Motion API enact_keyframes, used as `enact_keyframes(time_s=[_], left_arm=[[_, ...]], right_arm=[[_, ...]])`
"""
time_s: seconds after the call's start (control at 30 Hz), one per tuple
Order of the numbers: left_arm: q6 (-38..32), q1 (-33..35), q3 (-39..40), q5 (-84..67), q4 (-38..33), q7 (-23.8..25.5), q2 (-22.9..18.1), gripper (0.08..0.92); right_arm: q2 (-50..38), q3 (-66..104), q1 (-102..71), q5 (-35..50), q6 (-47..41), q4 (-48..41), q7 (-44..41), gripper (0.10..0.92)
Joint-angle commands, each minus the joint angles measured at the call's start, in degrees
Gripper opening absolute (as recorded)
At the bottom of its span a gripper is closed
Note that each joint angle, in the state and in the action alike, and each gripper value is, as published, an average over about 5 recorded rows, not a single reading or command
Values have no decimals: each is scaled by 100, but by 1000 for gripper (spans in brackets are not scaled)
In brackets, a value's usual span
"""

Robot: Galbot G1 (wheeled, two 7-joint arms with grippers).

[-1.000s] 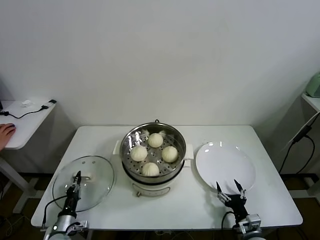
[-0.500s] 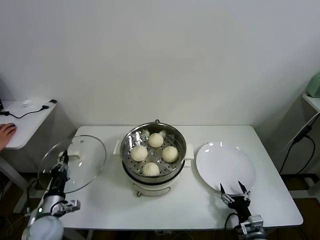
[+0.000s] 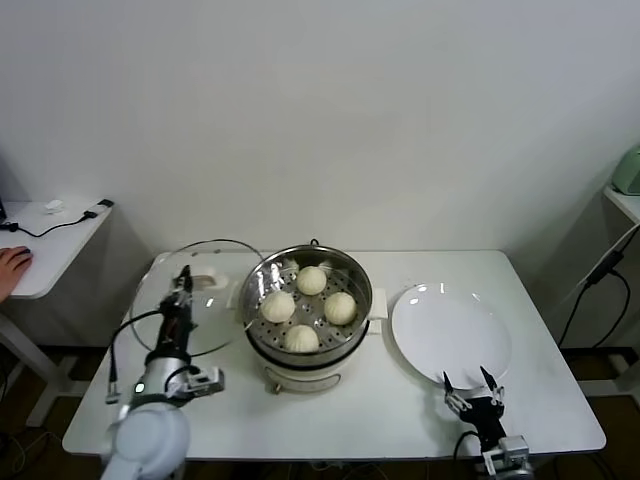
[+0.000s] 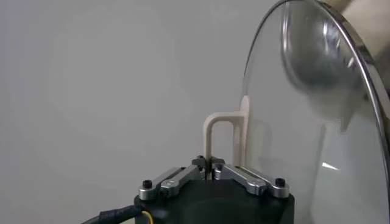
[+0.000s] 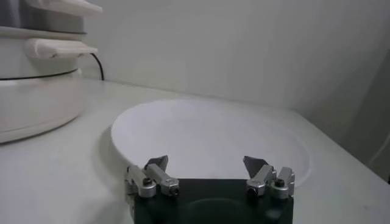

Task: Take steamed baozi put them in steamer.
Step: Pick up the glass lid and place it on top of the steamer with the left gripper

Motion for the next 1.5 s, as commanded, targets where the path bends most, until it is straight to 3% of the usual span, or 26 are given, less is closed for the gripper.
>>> enact_keyframes(time_s=[0.03,0.5,0.73,1.5], left_arm=[[1277,-851,2013,1394,-79,942,-930,129],[1402,-1222,2693,2177,698,984,-1924,129],[1404,-1277,2710,2267,1132,896,-2210,129],[1279,-1278,2346,2368,1563,645,-1925,129]], right_arm=[[6,-3,-5,-33,57,36,33,823],[-104,129,-87,198,207,185,-45,823],[-162,184,-112,408,334,204,-47,823],[-212,344,-121,615,535,342,100,823]])
